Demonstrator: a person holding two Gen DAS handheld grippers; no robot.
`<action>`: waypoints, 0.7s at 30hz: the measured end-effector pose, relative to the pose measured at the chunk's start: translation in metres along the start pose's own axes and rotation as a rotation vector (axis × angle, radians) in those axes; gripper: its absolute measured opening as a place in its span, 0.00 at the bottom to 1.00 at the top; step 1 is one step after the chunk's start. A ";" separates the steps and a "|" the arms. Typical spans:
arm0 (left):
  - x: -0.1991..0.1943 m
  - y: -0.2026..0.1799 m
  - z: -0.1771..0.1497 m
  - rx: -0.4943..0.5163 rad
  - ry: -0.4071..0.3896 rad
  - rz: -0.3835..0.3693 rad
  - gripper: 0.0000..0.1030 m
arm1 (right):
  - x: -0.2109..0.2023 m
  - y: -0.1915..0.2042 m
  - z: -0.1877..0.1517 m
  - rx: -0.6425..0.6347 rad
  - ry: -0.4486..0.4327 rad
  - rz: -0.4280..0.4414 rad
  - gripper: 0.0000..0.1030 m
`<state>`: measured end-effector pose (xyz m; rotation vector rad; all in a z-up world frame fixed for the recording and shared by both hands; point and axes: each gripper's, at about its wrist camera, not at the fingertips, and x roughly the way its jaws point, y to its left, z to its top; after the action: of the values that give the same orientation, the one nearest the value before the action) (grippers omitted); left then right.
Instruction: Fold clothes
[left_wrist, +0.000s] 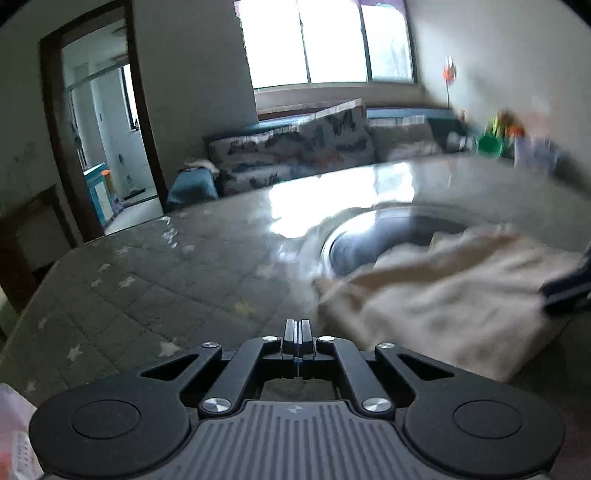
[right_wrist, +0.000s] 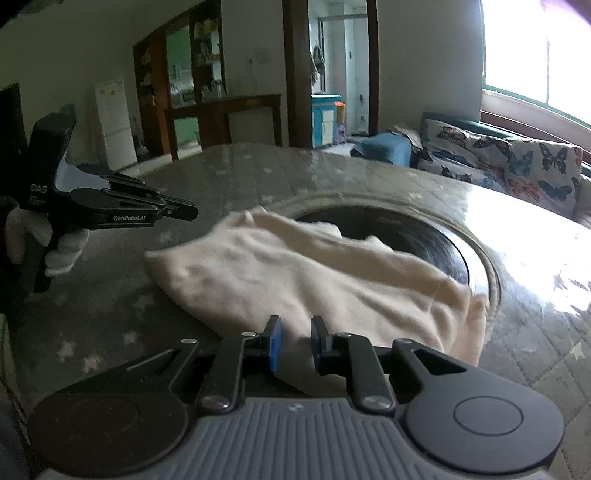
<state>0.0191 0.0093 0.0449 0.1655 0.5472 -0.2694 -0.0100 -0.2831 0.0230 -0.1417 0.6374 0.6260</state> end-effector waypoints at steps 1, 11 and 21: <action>-0.004 -0.004 0.003 -0.007 -0.014 -0.029 0.00 | 0.001 -0.001 0.002 0.003 -0.005 0.000 0.15; 0.009 -0.062 -0.007 0.203 0.065 -0.168 0.04 | 0.007 -0.008 0.017 0.010 0.012 0.000 0.17; 0.060 -0.058 0.044 0.049 0.092 -0.212 0.04 | 0.068 -0.049 0.057 0.101 0.048 -0.069 0.17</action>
<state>0.0726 -0.0679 0.0449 0.1679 0.6507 -0.4830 0.0904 -0.2706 0.0252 -0.0845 0.7061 0.5247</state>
